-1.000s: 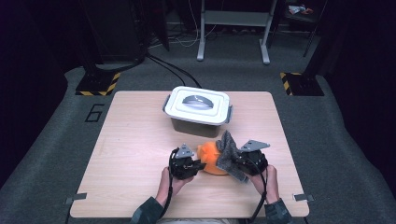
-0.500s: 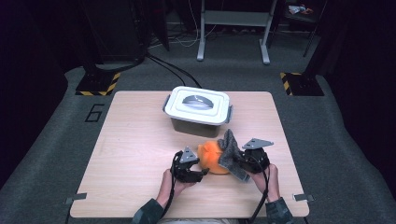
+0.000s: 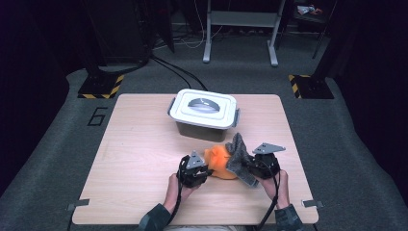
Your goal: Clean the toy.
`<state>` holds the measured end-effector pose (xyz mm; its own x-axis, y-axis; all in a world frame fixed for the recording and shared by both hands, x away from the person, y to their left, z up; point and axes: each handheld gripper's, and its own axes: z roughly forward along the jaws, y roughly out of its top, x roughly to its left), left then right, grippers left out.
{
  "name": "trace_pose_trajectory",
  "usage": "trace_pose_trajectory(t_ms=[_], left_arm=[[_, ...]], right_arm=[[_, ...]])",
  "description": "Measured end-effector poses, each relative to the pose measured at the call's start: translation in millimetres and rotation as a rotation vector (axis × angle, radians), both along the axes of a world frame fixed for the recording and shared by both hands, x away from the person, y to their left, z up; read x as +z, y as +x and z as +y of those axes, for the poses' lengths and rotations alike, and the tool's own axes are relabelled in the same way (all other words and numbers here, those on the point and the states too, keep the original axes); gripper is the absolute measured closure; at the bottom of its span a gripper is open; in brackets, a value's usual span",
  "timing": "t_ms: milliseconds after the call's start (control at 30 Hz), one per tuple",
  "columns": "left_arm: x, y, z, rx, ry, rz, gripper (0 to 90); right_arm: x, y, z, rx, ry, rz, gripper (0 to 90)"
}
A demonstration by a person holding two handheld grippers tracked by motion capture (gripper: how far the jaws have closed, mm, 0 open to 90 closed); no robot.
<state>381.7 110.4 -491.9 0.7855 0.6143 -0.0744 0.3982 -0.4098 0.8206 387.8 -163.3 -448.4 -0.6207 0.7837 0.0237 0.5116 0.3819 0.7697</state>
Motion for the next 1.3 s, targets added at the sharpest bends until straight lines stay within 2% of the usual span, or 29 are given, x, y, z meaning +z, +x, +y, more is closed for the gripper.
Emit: trace_pose_trajectory(t_ms=[167,367,433,467,567,600,633,667,900,1000,1233,1300], left_arm=[[4.8,-0.9,0.3,-0.010,-0.008,0.008,79.1],[14.8,-3.9,2.6,-0.019,-0.034,0.051,80.0],[16.4,-4.2,2.8,-0.022,-0.035,0.054,80.0],[19.5,-6.1,1.3,-0.020,-0.042,0.063,80.0],[20.9,-7.5,-0.6,-0.025,-0.041,0.066,80.0],[21.8,-9.1,-3.0,-0.022,-0.034,0.057,80.0],[21.8,-9.1,-3.0,-0.022,-0.034,0.057,79.9],[21.4,-8.6,-3.2,-0.024,-0.029,0.059,79.9],[15.6,-2.2,-0.1,-0.006,-0.043,0.094,79.9],[13.4,1.1,1.5,-0.005,-0.047,0.115,79.9],[11.6,3.0,3.1,-0.001,-0.054,0.120,79.8],[11.4,3.1,3.3,-0.001,-0.054,0.119,79.7]], right_arm=[[3.6,-2.2,-3.6,-0.008,0.004,-0.012,74.2],[15.6,-9.5,-4.1,-0.010,0.031,-0.057,74.2],[18.5,-11.1,-2.9,-0.004,0.035,-0.059,74.1],[24.4,-14.3,2.2,0.021,0.049,-0.080,74.1],[28.0,-16.6,9.4,0.042,0.052,-0.088,74.1],[31.1,-18.1,20.2,0.067,0.038,-0.100,73.9],[31.1,-18.1,20.2,0.067,0.038,-0.100,73.9],[30.7,-17.0,28.6,0.062,0.001,-0.104,73.9],[20.5,-7.2,27.6,0.060,0.005,-0.080,74.2],[12.5,-3.7,19.9,0.031,-0.002,-0.058,74.2],[1.2,-1.5,6.8,-0.004,-0.015,-0.021,74.3],[-4.6,-0.3,1.7,-0.021,-0.034,-0.001,74.3]])
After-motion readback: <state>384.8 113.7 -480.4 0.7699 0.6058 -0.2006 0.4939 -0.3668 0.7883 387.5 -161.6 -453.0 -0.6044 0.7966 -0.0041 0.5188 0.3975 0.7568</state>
